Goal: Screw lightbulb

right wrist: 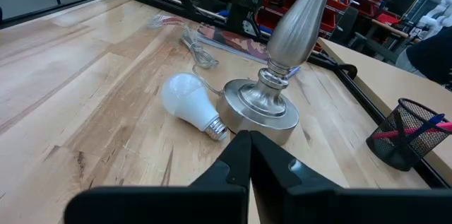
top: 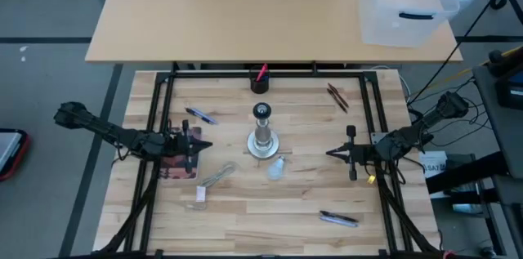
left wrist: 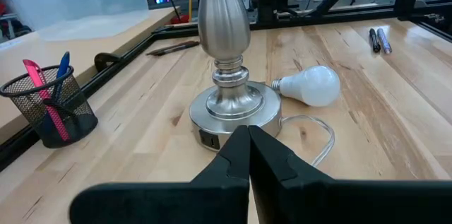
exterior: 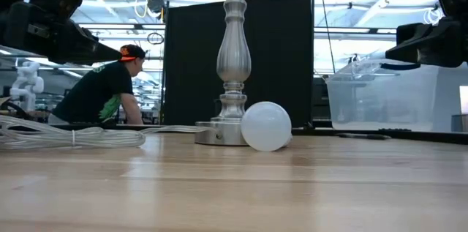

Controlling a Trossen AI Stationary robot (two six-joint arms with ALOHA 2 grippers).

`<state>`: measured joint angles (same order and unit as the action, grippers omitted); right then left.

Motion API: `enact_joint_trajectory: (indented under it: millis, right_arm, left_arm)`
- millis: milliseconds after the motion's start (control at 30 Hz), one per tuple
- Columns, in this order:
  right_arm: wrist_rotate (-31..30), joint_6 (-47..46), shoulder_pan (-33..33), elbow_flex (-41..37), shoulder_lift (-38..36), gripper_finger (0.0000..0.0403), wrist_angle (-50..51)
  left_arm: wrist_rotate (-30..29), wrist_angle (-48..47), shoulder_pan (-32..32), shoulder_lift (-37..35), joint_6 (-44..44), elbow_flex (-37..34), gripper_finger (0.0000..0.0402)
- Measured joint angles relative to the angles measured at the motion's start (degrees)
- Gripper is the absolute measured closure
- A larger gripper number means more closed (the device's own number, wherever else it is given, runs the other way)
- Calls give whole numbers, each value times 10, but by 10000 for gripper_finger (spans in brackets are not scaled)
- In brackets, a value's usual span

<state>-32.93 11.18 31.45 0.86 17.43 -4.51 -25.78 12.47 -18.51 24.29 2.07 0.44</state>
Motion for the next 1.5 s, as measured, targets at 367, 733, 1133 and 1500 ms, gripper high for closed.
enact_joint_trajectory:
  millis: [367,733,1133,1500]
  right_arm:
    - [0,19,0,0,0,403,0]
    - [21,-251,-29,3,2,403,-190]
    - [137,-207,-94,217,199,403,-61]
    - [136,-173,-98,403,448,403,-13]
  left_arm:
    - [0,0,0,0,0,0,401]
    - [0,0,0,0,0,0,401]
    - [0,0,0,0,0,0,401]
    - [0,0,0,0,0,0,401]
